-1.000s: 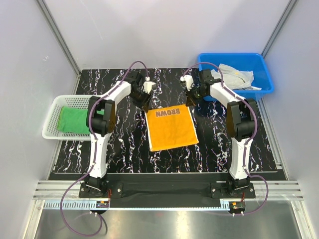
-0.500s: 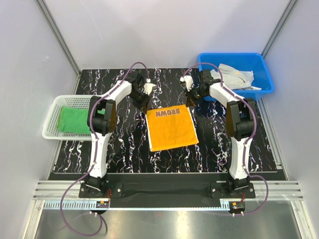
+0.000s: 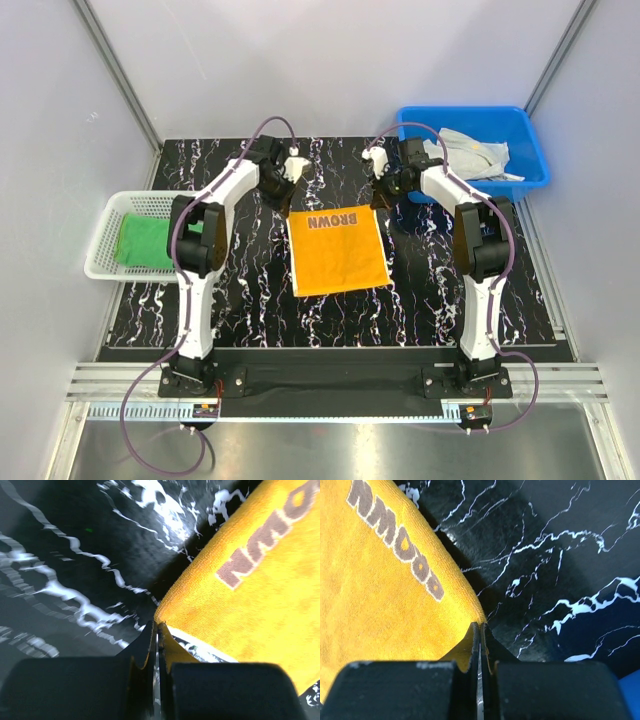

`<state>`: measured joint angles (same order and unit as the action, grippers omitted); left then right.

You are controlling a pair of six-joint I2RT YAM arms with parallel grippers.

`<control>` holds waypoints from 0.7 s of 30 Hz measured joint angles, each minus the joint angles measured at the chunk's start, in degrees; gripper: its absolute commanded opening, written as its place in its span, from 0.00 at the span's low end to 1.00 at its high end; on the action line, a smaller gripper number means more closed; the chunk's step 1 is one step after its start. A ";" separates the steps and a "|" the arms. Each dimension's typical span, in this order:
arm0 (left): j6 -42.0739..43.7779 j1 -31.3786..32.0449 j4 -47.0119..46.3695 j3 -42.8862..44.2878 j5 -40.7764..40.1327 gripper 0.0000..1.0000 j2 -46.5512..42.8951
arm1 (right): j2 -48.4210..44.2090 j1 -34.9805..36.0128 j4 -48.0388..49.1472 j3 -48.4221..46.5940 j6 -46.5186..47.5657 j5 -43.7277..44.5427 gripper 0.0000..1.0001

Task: Fold and stack the towels
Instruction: Fold the towel

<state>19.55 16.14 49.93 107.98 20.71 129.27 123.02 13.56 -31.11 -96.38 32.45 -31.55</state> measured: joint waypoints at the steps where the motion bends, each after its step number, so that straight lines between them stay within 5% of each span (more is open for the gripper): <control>1: 0.00 0.00 -0.24 -0.09 -0.48 0.00 -0.74 | 0.00 0.00 0.70 0.11 -0.28 -0.11 0.00; 21: -0.85 2.47 -5.46 -16.87 -5.01 0.00 -18.64 | -19.93 0.28 26.64 28.22 0.15 0.46 0.00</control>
<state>18.70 18.61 44.47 91.11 15.70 110.63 103.09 13.85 -4.47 -68.16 32.60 -31.09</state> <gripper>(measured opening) 0.012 0.011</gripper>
